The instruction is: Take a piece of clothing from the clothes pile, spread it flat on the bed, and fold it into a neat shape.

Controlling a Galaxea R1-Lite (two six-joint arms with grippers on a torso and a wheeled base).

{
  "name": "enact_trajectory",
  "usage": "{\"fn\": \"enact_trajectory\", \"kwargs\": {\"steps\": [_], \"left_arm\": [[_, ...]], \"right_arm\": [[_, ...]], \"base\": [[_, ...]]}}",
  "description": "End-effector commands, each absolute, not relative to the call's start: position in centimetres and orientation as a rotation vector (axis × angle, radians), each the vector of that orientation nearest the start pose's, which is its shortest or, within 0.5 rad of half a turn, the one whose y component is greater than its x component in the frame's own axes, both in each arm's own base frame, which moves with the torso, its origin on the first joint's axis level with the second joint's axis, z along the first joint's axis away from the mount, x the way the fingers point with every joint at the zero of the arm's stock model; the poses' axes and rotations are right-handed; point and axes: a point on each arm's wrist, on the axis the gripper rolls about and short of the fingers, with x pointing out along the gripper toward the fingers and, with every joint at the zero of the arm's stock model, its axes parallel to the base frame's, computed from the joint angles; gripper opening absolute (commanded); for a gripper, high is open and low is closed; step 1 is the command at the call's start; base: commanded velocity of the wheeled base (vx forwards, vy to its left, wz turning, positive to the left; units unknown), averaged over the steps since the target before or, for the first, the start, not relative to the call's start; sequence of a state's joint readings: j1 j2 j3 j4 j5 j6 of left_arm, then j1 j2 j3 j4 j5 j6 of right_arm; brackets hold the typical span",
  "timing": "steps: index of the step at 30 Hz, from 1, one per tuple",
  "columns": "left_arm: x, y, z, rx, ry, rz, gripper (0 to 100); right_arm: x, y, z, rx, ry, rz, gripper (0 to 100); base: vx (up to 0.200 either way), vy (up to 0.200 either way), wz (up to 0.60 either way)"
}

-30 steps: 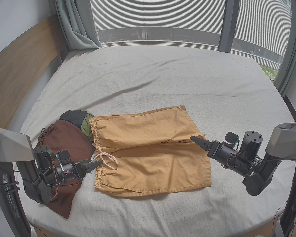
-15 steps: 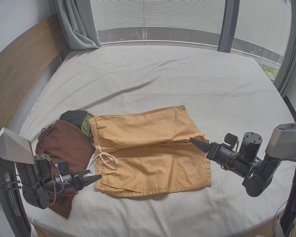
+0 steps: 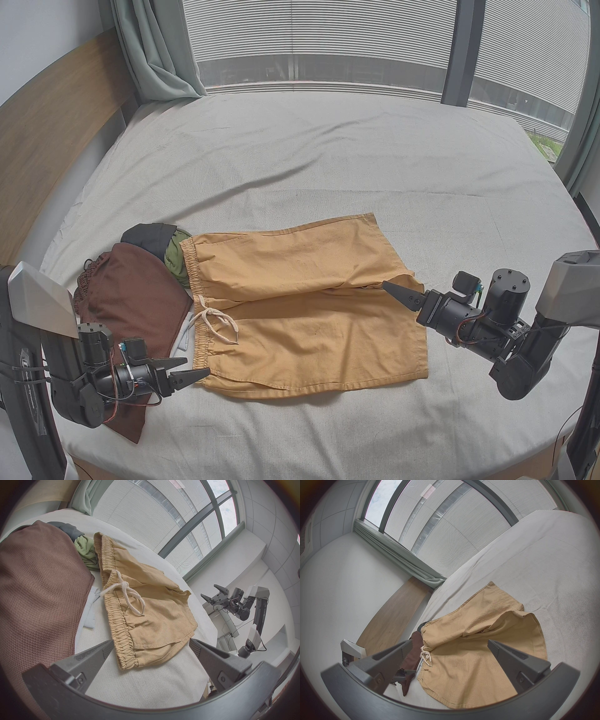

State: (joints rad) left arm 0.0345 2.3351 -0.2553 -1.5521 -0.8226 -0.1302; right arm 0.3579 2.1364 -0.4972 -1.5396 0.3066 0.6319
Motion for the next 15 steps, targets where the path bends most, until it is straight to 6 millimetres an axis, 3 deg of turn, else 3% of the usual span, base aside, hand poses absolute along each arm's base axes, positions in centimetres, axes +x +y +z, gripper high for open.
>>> {"fn": "enact_trajectory", "kwargs": {"steps": [1,15], "left_arm": [[27.06,-0.69,-2.57,-0.354,0.560,-0.734,100],[27.13,-0.65,-3.28,-0.373,0.584,-0.726,100]], "right_arm": [[30.27,12.08,6.15,0.605,0.313,0.609,100],[30.27,12.08,6.14,0.605,0.314,0.608,100]], "base": [[0.000,0.000,0.00],[0.000,0.000,0.00]]}}
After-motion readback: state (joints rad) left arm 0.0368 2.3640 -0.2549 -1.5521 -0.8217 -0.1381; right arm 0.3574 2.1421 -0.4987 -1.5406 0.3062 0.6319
